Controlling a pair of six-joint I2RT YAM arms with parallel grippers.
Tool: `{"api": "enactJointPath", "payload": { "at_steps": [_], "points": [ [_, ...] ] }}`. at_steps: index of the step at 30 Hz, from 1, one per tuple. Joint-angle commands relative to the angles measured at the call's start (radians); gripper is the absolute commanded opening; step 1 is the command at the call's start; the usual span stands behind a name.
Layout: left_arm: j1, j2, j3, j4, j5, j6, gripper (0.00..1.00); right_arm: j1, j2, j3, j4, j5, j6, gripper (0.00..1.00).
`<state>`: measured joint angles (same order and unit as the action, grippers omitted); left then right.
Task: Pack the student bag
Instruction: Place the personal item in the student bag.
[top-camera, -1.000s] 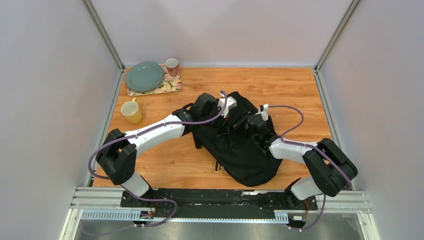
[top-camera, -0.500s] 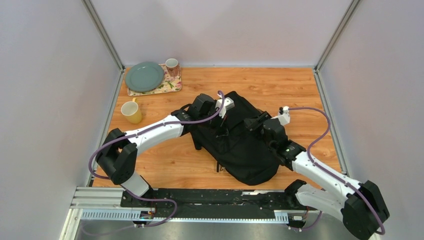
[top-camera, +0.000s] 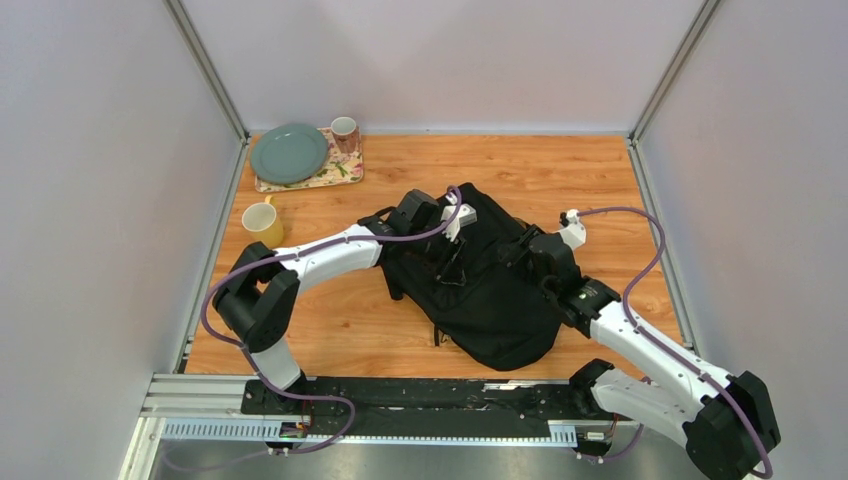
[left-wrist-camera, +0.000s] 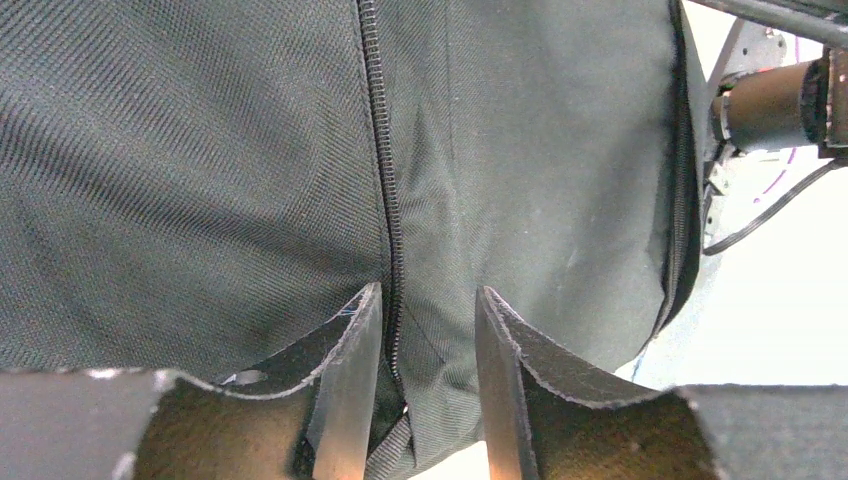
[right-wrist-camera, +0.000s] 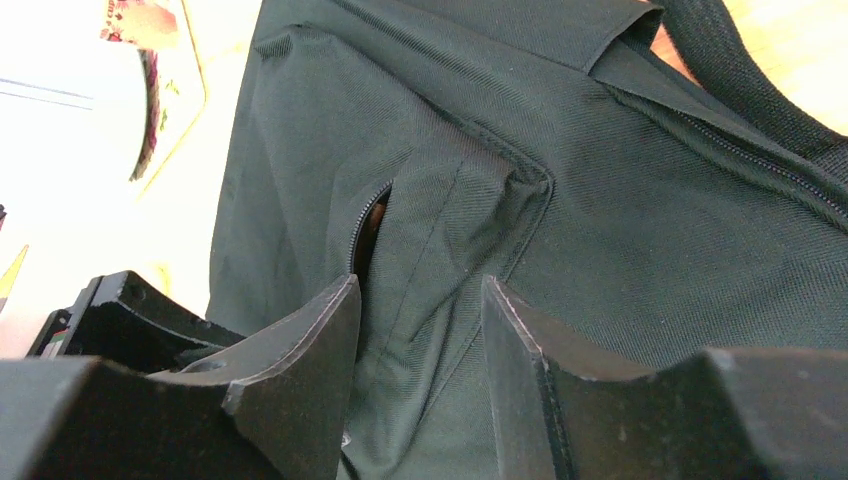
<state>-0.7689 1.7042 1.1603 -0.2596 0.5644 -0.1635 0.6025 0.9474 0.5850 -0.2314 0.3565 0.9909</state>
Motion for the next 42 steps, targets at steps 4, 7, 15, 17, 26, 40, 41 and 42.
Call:
{"api": "enactJointPath", "payload": {
  "at_steps": [4, 7, 15, 17, 26, 40, 41, 42],
  "points": [
    [-0.004, -0.095, -0.024, -0.066, -0.119, 0.053, 0.52, -0.003, -0.012, 0.053, -0.005, -0.040, -0.044, 0.51],
    [-0.006, -0.121, -0.028, -0.082, -0.175, 0.053, 0.53, -0.003, -0.009, 0.050, -0.002, -0.059, -0.046, 0.50],
    [-0.006, -0.098, -0.027, -0.121, 0.004, 0.056, 0.54, -0.003, 0.011, 0.047, 0.014, -0.086, -0.038, 0.50],
    [-0.006, -0.084, -0.030, -0.128, 0.037, 0.052, 0.54, -0.003, 0.017, 0.049, 0.017, -0.091, -0.038, 0.50],
    [-0.017, -0.049, -0.013, -0.202, 0.094, 0.099, 0.51, -0.004, 0.056, 0.075, 0.026, -0.116, -0.051, 0.50],
    [-0.024, -0.044, -0.033, -0.193, 0.104, 0.119, 0.00, -0.007, 0.163, 0.154, 0.061, -0.195, -0.060, 0.36],
    [-0.026, -0.052, -0.040, -0.176, 0.103, 0.120, 0.00, -0.007, 0.177, 0.176, 0.069, -0.214, -0.058, 0.34],
    [-0.026, -0.069, -0.047, -0.168, 0.106, 0.122, 0.00, -0.006, 0.206, 0.186, 0.079, -0.231, -0.055, 0.32]
  ]
}}
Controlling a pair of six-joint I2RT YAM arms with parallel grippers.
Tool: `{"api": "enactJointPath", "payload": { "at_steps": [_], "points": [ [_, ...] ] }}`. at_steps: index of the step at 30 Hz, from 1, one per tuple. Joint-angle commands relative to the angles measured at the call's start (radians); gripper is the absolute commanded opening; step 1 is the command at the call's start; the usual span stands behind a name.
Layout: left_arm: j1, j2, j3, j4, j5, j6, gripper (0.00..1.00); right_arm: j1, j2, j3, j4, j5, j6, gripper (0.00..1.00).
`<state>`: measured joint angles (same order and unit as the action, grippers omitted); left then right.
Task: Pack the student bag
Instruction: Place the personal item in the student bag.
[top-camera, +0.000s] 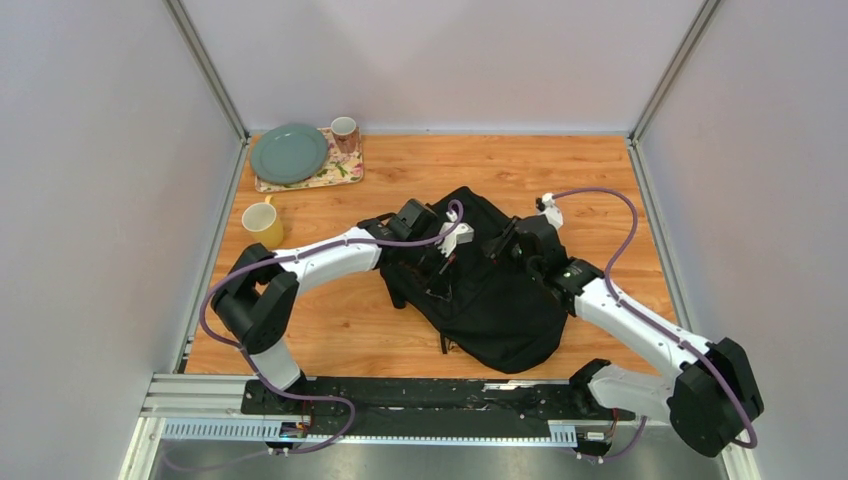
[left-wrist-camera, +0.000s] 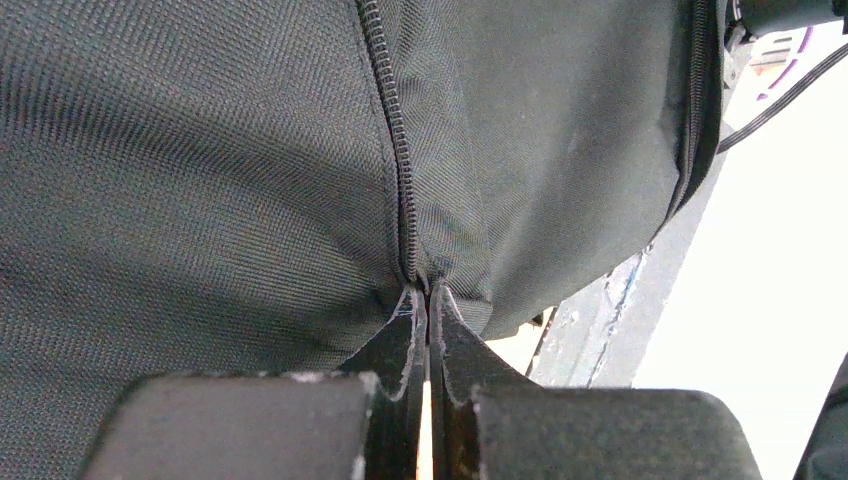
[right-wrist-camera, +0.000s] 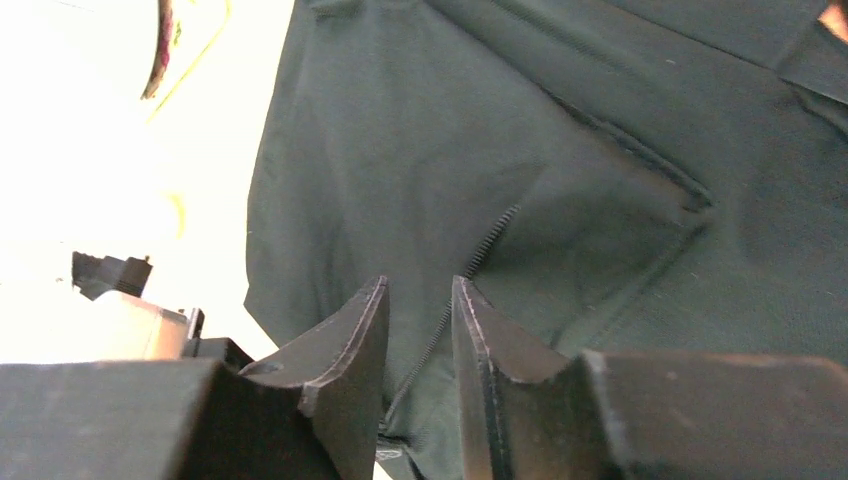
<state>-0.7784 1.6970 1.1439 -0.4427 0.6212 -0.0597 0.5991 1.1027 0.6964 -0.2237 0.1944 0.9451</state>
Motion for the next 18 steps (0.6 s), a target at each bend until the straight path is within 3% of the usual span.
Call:
{"api": "enactJointPath", "payload": {
  "at_steps": [1, 10, 18],
  "points": [
    [-0.016, -0.071, -0.038, 0.027, 0.049, 0.020, 0.00, -0.004, 0.066, 0.087, 0.075, -0.090, -0.008, 0.28],
    [-0.016, -0.187, -0.107, 0.154, 0.080, 0.038, 0.00, -0.002, 0.227, 0.135, 0.035, -0.058, 0.012, 0.08],
    [-0.015, -0.252, -0.168, 0.191, 0.089, 0.058, 0.00, -0.016, 0.282, 0.161, -0.048, 0.011, -0.035, 0.03]
  ]
}}
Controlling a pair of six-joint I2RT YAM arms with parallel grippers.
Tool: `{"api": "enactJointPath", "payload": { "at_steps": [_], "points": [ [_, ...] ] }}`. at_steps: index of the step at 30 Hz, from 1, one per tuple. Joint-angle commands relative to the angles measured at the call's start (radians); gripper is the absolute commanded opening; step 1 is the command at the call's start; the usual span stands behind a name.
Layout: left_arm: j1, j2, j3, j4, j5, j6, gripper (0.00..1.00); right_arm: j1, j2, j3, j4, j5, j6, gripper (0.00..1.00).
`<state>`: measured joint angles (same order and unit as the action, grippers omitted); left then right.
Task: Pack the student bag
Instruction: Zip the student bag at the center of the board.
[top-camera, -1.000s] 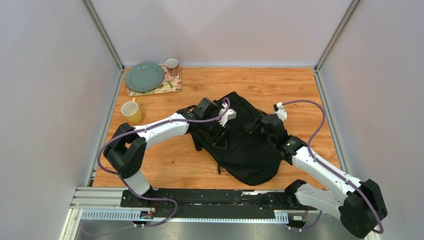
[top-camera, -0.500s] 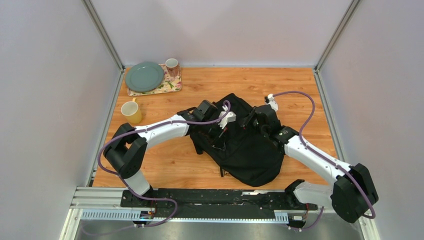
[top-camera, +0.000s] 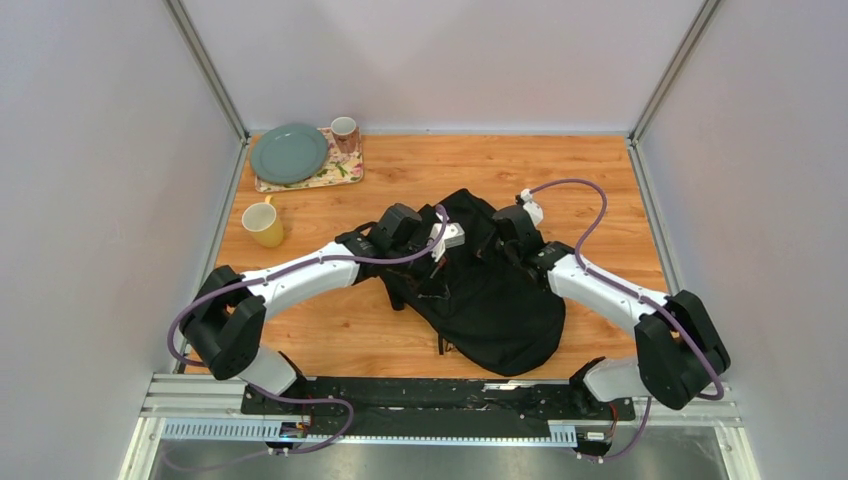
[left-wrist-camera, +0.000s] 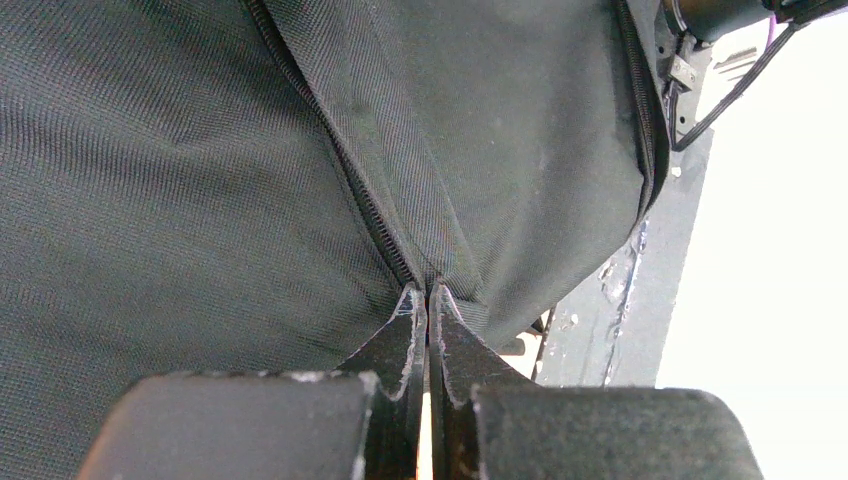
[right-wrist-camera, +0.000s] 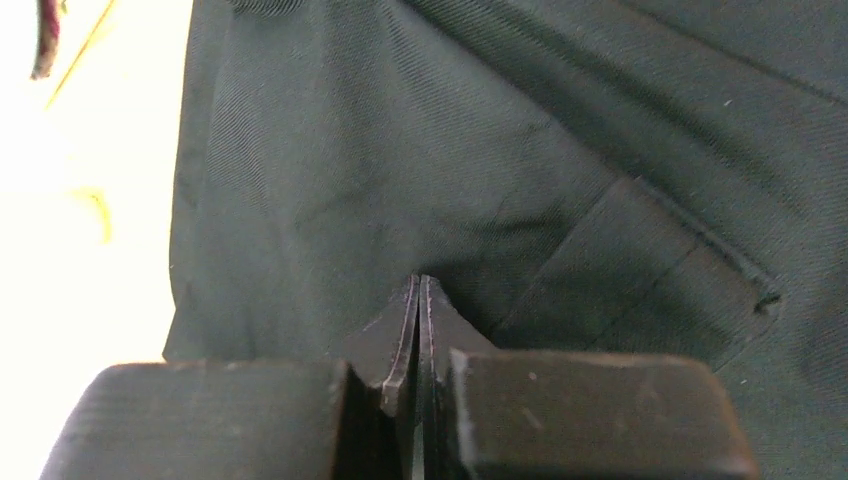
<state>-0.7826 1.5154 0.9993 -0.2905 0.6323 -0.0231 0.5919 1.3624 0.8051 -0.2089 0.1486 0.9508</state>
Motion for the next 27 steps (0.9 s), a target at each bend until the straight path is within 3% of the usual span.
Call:
{"api": "enactJointPath", "payload": {
  "at_steps": [1, 6, 9, 11, 12, 14, 15, 21, 23, 27],
  "points": [
    [-0.012, -0.073, -0.027, 0.040, 0.081, 0.022, 0.00, -0.009, 0.027, 0.063, -0.070, 0.078, -0.047, 0.03],
    [-0.009, -0.073, -0.027, 0.016, 0.066, 0.046, 0.00, -0.010, 0.018, 0.100, -0.107, 0.057, -0.101, 0.03],
    [-0.010, -0.069, -0.028, 0.016, 0.008, 0.028, 0.00, -0.012, -0.046, 0.100, -0.103, 0.042, -0.125, 0.08],
    [-0.010, -0.070, -0.030, 0.013, -0.037, -0.012, 0.15, -0.010, -0.118, 0.068, -0.072, 0.032, -0.127, 0.15],
    [-0.010, -0.076, -0.037, 0.023, -0.048, -0.023, 0.31, -0.012, -0.141, 0.057, -0.061, 0.022, -0.138, 0.24],
    [-0.010, -0.116, -0.051, 0.043, -0.094, -0.061, 0.42, -0.012, -0.193, 0.043, -0.067, 0.022, -0.161, 0.33],
    [-0.009, -0.136, -0.077, 0.077, -0.126, -0.076, 0.53, -0.010, -0.204, 0.042, -0.066, 0.020, -0.179, 0.38],
    [0.003, -0.316, -0.178, 0.111, -0.425, -0.253, 0.70, -0.010, -0.212, 0.055, -0.119, -0.082, -0.219, 0.41],
    [0.008, -0.380, -0.215, 0.100, -0.543, -0.306, 0.73, -0.010, -0.218, 0.046, -0.116, -0.118, -0.224, 0.41],
    [0.034, -0.489, -0.377, 0.126, -0.631, -0.480, 0.77, -0.007, -0.223, 0.036, -0.121, -0.185, -0.230, 0.41]
  ]
}}
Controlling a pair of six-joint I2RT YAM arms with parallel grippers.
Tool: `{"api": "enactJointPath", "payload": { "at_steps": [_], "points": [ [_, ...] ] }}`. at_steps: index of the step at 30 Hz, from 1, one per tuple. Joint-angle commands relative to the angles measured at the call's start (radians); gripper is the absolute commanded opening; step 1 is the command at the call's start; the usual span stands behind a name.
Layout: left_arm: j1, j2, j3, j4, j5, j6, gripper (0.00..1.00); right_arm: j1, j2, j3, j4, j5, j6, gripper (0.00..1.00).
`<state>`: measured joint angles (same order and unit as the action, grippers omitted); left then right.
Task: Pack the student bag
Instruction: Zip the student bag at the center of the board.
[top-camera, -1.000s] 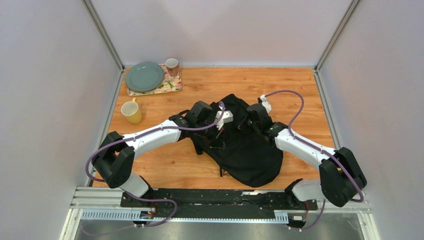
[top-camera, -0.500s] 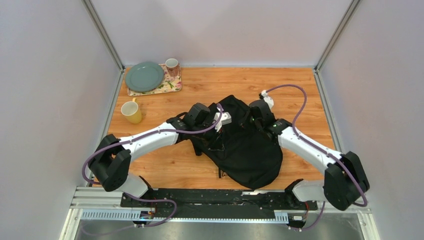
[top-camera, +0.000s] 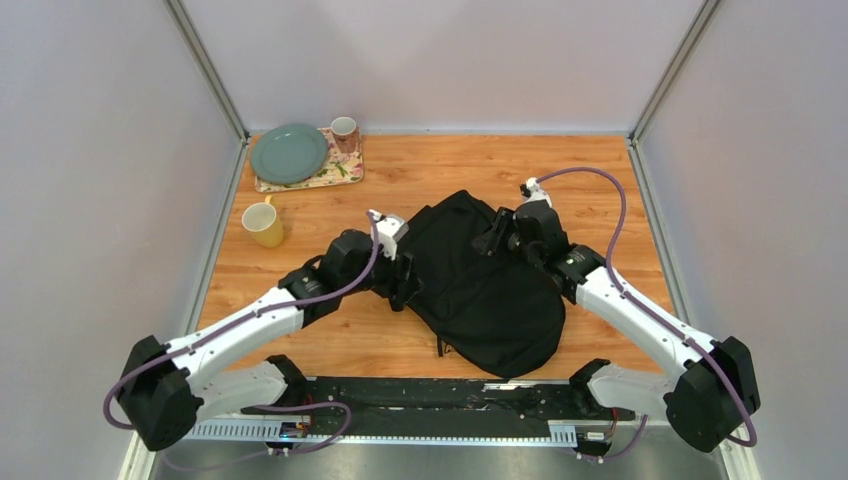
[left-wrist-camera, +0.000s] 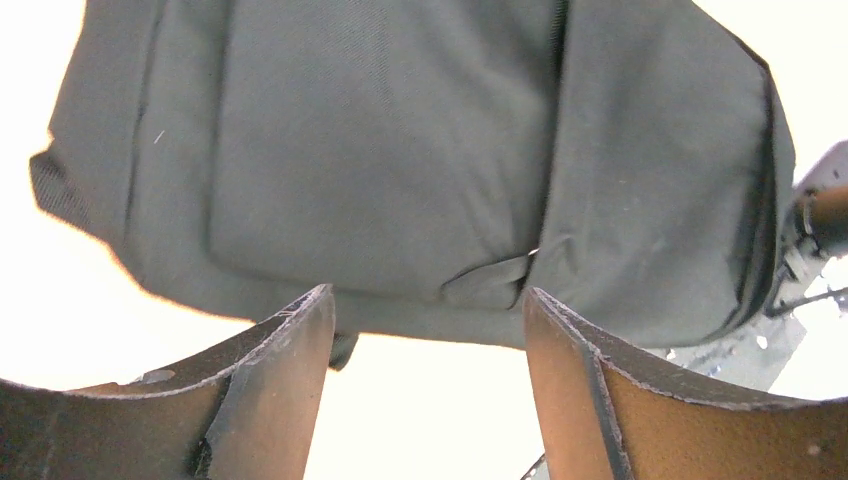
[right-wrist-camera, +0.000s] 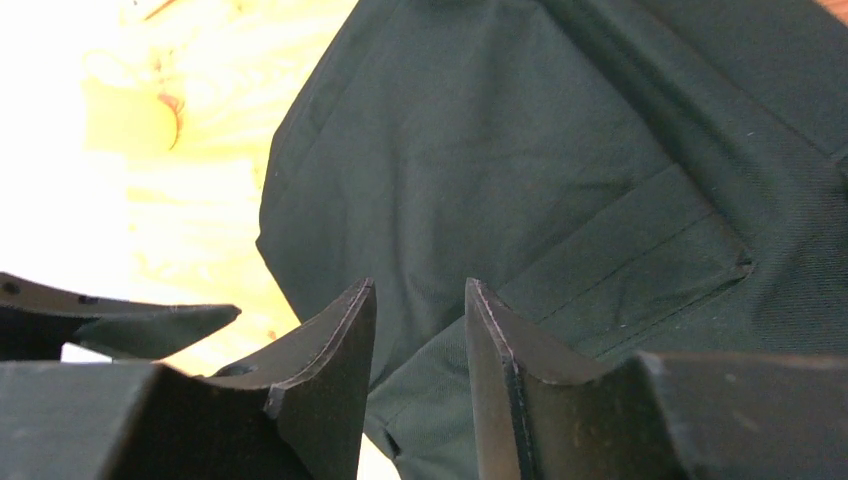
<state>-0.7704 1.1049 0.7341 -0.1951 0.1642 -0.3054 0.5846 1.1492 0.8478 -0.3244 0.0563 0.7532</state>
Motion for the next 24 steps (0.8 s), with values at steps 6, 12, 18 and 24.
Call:
{"api": "enactJointPath", "payload": {
  "at_steps": [6, 12, 18, 24],
  "points": [
    [0.111, -0.201, -0.293, 0.170, -0.128, -0.470, 0.77, 0.029, -0.009, 0.002, -0.008, -0.148, -0.035, 0.43],
    [0.138, -0.235, -0.386, 0.325, -0.111, -0.571, 0.78, 0.060, -0.005, 0.030, -0.031, -0.171, -0.045, 0.44],
    [0.174, -0.194, -0.441, 0.497, -0.023, -0.641, 0.79, 0.063, -0.005, 0.023, -0.024, -0.191, -0.044, 0.45],
    [0.204, -0.096, -0.499, 0.736, 0.078, -0.708, 0.79, 0.069, -0.003, 0.040, -0.051, -0.191, -0.075, 0.46]
  ]
}}
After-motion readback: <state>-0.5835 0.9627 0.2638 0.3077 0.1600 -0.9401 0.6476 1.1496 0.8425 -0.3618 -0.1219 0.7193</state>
